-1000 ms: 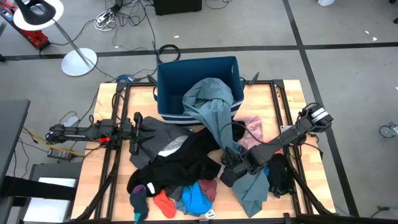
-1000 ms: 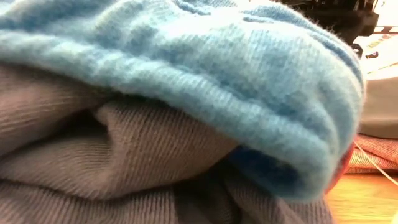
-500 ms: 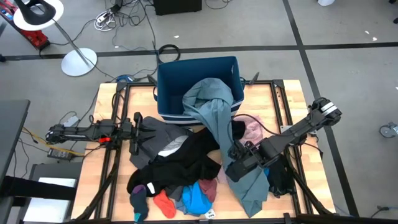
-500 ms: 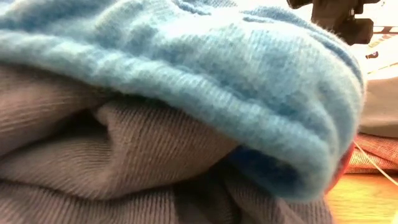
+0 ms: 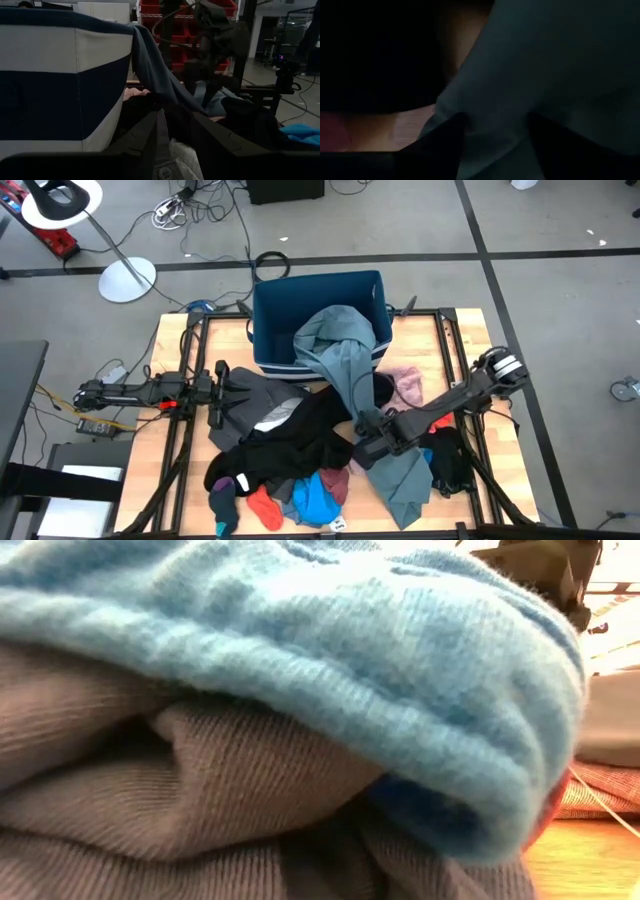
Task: Sort clothes
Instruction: Put the blue pants into the laundry bin
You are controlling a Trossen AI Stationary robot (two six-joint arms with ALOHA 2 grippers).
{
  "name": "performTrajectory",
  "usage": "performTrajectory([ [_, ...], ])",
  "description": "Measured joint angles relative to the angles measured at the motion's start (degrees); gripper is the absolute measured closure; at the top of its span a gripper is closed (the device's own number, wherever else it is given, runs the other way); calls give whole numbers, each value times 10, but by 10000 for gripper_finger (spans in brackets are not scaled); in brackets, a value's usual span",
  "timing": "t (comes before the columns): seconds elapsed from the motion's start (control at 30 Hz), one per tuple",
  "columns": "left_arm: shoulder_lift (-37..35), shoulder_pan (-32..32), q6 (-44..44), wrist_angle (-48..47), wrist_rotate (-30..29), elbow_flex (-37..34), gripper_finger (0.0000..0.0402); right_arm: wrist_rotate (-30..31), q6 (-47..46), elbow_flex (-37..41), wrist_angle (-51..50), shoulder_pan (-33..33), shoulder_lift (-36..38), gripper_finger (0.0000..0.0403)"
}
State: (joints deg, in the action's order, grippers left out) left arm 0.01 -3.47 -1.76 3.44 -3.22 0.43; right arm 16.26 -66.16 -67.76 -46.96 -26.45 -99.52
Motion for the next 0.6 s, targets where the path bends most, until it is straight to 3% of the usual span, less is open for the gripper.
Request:
performTrajectory([
  [0.07, 0, 0, 0, 0, 0, 0, 277, -8, 17, 0, 11, 2, -6, 234],
  [0.23, 0, 0, 0, 0, 0, 0, 277, -4, 52, 0, 17, 3, -3, 382],
  [0.43, 0, 0, 0, 0, 0, 0, 277, -2, 54, -1, 16, 1, 21, 397],
  [0.6, 0, 0, 0, 0, 0, 0, 277, 7, 74, -52, -32, -1, 37, 399],
])
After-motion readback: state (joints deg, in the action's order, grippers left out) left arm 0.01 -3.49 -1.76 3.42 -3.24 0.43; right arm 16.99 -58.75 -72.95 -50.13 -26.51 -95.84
